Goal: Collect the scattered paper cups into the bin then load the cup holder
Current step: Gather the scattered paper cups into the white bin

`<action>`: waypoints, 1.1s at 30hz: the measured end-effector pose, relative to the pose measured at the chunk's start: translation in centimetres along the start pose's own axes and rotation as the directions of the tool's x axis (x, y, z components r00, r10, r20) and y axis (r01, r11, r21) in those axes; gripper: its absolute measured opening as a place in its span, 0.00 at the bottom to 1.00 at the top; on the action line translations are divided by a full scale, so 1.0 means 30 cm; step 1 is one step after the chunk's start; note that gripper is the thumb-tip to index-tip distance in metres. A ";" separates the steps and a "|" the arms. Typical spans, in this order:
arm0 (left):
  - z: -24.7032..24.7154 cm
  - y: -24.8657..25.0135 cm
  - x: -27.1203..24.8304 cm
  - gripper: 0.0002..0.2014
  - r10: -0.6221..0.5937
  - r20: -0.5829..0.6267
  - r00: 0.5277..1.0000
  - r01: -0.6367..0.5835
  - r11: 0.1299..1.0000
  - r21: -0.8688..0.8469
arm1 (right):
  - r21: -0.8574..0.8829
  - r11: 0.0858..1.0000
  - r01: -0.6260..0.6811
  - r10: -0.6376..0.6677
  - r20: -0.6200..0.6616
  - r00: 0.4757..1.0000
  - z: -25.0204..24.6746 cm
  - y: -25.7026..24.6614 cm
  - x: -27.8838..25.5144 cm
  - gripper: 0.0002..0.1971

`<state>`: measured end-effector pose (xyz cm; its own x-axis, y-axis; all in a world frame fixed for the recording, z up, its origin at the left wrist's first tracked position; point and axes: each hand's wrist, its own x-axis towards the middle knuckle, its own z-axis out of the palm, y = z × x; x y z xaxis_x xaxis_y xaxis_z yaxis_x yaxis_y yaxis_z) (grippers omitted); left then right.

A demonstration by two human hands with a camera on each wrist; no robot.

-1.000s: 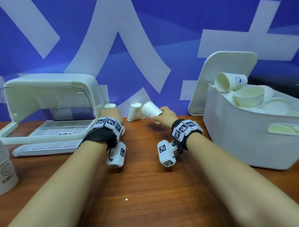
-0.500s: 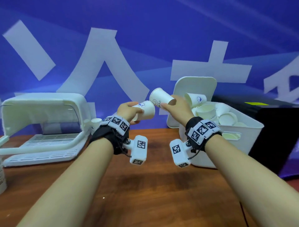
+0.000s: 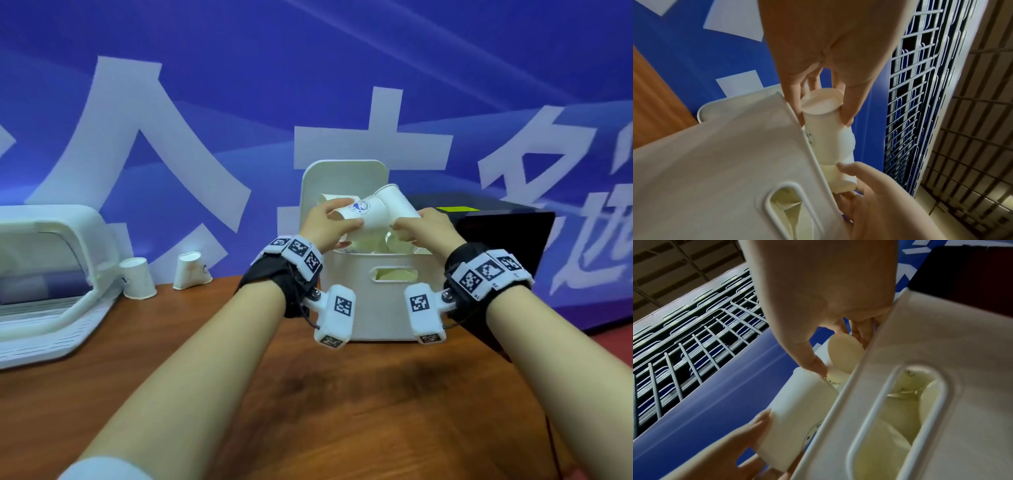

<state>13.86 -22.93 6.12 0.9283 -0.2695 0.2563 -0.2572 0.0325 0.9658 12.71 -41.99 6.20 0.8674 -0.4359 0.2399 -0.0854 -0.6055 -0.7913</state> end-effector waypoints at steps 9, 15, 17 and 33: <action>0.057 -0.006 0.043 0.27 0.029 0.178 0.984 -0.104 0.897 0.430 | -0.013 1.000 -0.007 0.008 0.079 0.997 -0.059 0.015 0.009 0.38; 0.077 -0.025 0.065 0.15 -0.092 0.216 0.972 -0.068 0.771 0.633 | -0.173 0.980 0.103 -0.086 0.100 0.991 -0.034 0.000 0.008 0.18; 0.086 -0.039 0.070 0.09 -0.108 0.214 0.971 -0.069 0.727 0.683 | -0.332 0.928 0.169 -0.140 0.109 0.984 -0.022 0.000 0.006 0.16; -0.012 -0.026 0.049 0.16 0.081 0.108 0.991 -0.123 0.875 0.469 | -0.539 0.828 0.155 -0.234 -0.081 0.969 0.053 -0.121 -0.025 0.21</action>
<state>15.52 -22.99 5.76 0.8699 -0.3683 0.3280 -0.4648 -0.3894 0.7952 13.15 -38.40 8.00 0.8208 -0.3346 0.4630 -0.2003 -0.9276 -0.3153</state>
